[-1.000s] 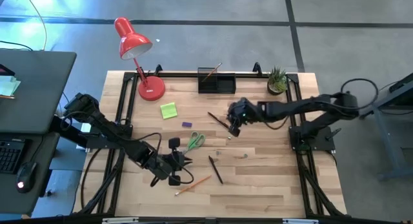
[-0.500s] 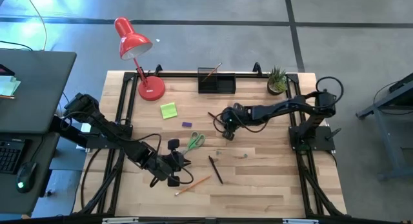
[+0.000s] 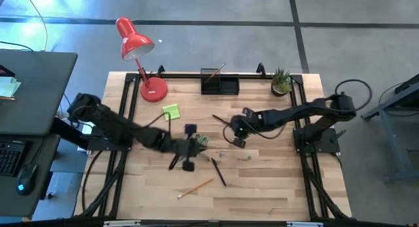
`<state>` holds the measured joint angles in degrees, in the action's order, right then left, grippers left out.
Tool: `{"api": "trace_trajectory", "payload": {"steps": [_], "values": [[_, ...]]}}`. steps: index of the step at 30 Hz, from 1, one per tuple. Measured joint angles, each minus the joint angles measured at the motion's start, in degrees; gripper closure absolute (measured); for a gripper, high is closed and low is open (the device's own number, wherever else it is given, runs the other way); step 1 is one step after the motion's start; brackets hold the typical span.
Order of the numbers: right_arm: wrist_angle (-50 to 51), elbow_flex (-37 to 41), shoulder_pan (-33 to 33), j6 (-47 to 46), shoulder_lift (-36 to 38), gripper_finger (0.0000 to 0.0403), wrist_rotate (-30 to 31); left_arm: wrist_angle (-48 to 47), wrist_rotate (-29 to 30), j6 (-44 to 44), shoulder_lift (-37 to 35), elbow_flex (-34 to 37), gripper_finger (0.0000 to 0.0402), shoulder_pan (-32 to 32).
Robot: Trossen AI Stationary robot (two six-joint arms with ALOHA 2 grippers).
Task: Pick and place office supplies into organizer
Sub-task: Put the right black pen into the desk organizer
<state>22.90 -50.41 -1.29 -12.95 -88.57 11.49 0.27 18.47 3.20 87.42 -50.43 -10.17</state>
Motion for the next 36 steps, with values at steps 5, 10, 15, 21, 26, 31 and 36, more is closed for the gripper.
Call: {"api": "trace_trajectory", "payload": {"steps": [5,10,15,21,26,31,36], "values": [[6.0,0.7,-5.0,-4.8,4.7,0.029,-1.2,-0.4,-7.4,8.0,2.4,-2.5,0.034,9.7],[8.2,0.7,-10.5,-6.5,9.7,0.029,4.1,-1.6,-14.3,11.7,9.4,-8.0,0.0292,16.0],[8.3,0.7,-13.5,-7.5,13.4,0.029,6.6,-4.2,-16.7,15.9,18.0,-16.6,0.0257,17.8],[9.2,0.7,-16.3,-8.7,14.4,0.029,9.2,-13.4,-18.7,19.9,27.0,-29.6,0.0248,21.7],[10.1,0.7,-19.6,-11.5,14.3,0.029,9.8,-24.2,-20.8,21.0,34.0,-38.9,0.0248,24.8],[9.7,0.7,-23.3,-12.8,14.3,0.029,13.7,-30.6,-20.4,23.6,38.4,-44.9,0.0248,26.8],[9.4,0.7,-26.0,-14.3,14.3,0.029,16.5,-31.6,-19.8,24.0,40.5,-47.3,0.0248,27.0]]}}
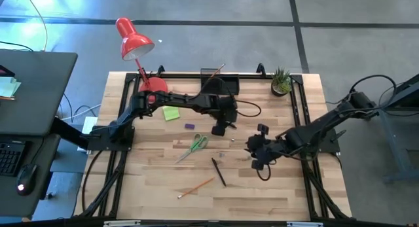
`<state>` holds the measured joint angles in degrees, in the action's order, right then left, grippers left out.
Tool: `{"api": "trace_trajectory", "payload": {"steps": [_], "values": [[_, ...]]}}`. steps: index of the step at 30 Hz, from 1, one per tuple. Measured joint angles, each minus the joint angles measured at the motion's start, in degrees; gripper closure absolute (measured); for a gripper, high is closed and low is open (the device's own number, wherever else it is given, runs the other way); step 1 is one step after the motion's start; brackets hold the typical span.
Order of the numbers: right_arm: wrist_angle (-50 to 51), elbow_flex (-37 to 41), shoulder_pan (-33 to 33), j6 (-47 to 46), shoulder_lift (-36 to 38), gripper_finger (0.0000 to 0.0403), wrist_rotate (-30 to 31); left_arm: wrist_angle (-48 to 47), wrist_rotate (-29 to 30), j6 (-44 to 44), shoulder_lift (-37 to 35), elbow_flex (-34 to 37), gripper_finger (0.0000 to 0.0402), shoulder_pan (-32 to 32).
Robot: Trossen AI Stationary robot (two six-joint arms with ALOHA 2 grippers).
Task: Pick and place office supplies into organizer
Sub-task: Put the right black pen into the desk organizer
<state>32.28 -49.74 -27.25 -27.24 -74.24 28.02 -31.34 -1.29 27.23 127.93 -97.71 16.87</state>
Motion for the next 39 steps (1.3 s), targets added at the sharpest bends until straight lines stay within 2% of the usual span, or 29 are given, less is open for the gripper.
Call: {"api": "trace_trajectory", "payload": {"steps": [7,15,22,27,31,35,39], "values": [[0.7,0.0,-3.2,-3.1,0.0,0.029,2.3,-1.1,5.3,-0.7,2.6,-1.0,0.0248,-0.4],[0.9,0.0,-5.2,-5.9,0.0,0.029,3.5,-1.6,5.4,-1.6,2.6,-1.0,0.0255,-0.6],[0.9,0.0,-5.6,-6.4,0.0,0.029,3.0,-1.6,4.4,-1.6,2.6,-1.0,0.032,-2.0],[0.9,0.0,-5.5,-6.4,0.0,0.029,2.8,-1.0,-1.7,-2.2,2.6,-1.0,0.0366,-3.3],[0.8,0.0,-5.5,-6.5,0.0,0.029,1.3,0.3,-1.2,-4.1,2.6,-1.0,0.0393,-4.0],[0.4,0.0,-5.6,-6.5,0.0,0.029,0.7,-0.8,-4.7,-5.8,2.5,-1.0,0.04,-4.4],[-0.1,0.0,-5.6,-6.5,0.0,0.029,0.5,-2.0,-5.0,-7.0,2.4,-1.0,0.038,-5.0]]}}
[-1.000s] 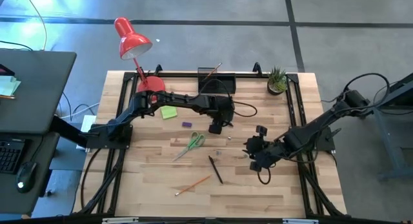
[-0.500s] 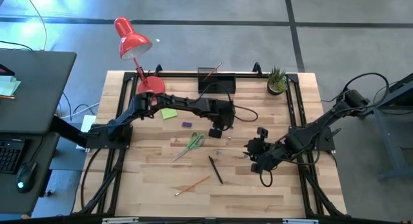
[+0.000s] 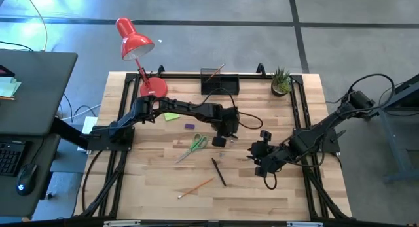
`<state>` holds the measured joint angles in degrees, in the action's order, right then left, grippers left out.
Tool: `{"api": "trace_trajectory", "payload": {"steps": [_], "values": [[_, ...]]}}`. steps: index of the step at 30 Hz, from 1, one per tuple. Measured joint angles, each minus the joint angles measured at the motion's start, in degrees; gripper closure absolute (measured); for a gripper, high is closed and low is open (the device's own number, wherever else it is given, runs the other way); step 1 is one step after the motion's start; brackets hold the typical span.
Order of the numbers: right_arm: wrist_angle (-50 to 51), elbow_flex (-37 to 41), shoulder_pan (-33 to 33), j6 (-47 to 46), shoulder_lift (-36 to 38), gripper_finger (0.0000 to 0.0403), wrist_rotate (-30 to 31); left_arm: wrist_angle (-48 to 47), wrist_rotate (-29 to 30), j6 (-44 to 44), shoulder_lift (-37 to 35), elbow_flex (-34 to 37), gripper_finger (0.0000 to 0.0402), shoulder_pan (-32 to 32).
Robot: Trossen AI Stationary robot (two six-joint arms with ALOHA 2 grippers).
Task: Pick and place office supplies into organizer
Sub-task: Put the right black pen into the desk organizer
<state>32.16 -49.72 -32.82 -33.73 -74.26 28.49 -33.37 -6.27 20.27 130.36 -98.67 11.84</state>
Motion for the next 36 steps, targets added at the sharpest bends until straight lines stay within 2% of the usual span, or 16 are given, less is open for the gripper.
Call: {"api": "trace_trajectory", "payload": {"steps": [7,12,16,21,24,31,36], "values": [[-0.1,0.0,-0.7,-1.0,0.0,0.029,0.0,-1.0,-0.8,-3.5,0.0,0.0,0.0311,-0.9],[-0.1,0.0,-1.5,-1.3,0.0,0.029,0.4,-0.9,9.2,3.8,-0.2,0.1,0.0271,-2.0],[-0.1,0.0,-2.3,-2.3,0.0,0.029,0.4,0.3,10.1,7.8,-0.6,0.0,0.0254,-1.9],[-0.1,0.0,-3.8,-2.3,0.0,0.029,1.4,2.2,14.5,12.7,-0.6,0.0,0.025,-2.1],[-0.2,0.0,-4.1,-2.4,0.0,0.029,1.5,3.5,12.8,13.1,-0.4,0.0,0.025,-1.3],[-0.4,0.0,-5.2,-4.9,0.0,0.029,2.2,2.3,5.9,3.3,2.5,-0.3,0.025,-0.5],[-1.3,0.0,-6.4,-8.5,0.0,0.029,3.0,2.0,6.1,0.5,3.4,-0.3,0.0254,-0.6]]}}
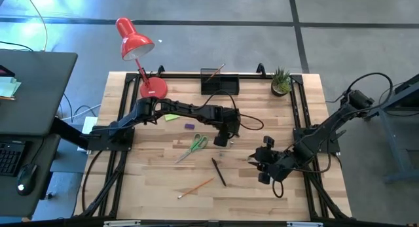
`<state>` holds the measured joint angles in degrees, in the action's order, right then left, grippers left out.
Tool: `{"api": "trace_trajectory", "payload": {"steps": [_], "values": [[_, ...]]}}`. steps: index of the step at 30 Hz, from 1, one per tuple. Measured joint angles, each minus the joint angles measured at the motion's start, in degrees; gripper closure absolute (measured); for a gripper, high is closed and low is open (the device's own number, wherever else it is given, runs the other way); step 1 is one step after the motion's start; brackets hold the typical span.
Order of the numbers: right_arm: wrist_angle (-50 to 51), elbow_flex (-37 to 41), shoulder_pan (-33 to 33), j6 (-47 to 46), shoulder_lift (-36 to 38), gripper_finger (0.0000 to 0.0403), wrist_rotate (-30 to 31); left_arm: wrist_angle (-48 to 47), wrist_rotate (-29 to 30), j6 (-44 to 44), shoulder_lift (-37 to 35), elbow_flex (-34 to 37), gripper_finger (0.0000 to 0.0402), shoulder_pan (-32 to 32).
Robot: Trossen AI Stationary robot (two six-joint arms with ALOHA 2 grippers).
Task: Pick and place office supplies into organizer
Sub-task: Put the right black pen into the desk organizer
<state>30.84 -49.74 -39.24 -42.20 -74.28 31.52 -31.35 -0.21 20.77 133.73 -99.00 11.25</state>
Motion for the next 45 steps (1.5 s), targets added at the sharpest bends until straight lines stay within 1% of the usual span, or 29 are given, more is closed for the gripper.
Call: {"api": "trace_trajectory", "payload": {"steps": [2,4,6,9,11,15,19,24,26,29,33,37,40,42,45], "values": [[-0.3,0.0,-0.8,-1.4,0.0,0.029,0.2,0.2,0.8,-1.3,0.0,0.1,0.0265,-0.3],[-1.2,0.0,-1.5,-1.5,0.0,0.029,0.5,0.5,1.9,-1.6,-0.3,0.2,0.0286,-0.4],[-1.7,0.0,-1.9,-1.4,0.0,0.029,1.3,0.6,2.2,-1.9,-0.3,0.3,0.0316,-0.5],[-1.7,0.0,-2.2,-1.3,0.0,0.029,1.8,0.5,2.1,-3.4,-0.4,0.3,0.0373,-0.5],[-1.5,0.0,-2.2,-0.9,0.0,0.029,1.6,0.5,2.2,-3.8,-0.3,0.3,0.039,-0.5],[-1.3,0.0,-2.2,0.5,0.0,0.029,1.5,1.4,1.9,-4.4,-1.3,0.4,0.0379,-0.5],[-0.7,0.0,-2.2,1.6,0.0,0.029,2.1,2.5,1.1,-4.6,-3.1,0.7,0.0396,0.2],[0.5,0.0,-2.2,2.1,0.0,0.029,3.9,4.7,0.4,-4.7,-10.0,0.4,0.0398,3.3],[1.0,0.0,-2.2,2.1,0.0,0.029,4.2,4.6,-1.3,-5.2,-12.0,0.5,0.0398,5.2],[1.3,0.0,-2.2,2.2,0.0,0.029,6.3,6.1,-5.0,-6.1,-15.4,0.6,0.0399,8.3],[1.7,0.0,-2.2,2.2,0.0,0.029,11.6,11.2,-10.9,-6.3,-19.5,0.3,0.04,12.7],[-2.1,4.4,-2.9,2.0,0.0,0.029,16.6,17.8,-13.6,-8.9,-20.0,0.4,0.04,16.8],[-9.4,10.2,-2.9,0.2,0.0,0.029,17.9,22.8,-14.8,-10.8,-20.0,0.5,0.04,19.5],[-15.1,14.2,-2.9,-0.3,0.0,0.029,18.0,28.2,-13.5,-11.0,-19.8,1.8,0.0401,20.7],[-25.3,18.8,-2.9,1.2,0.0,0.029,18.0,36.1,-11.4,-13.7,-19.4,5.9,0.0401,22.5]]}}
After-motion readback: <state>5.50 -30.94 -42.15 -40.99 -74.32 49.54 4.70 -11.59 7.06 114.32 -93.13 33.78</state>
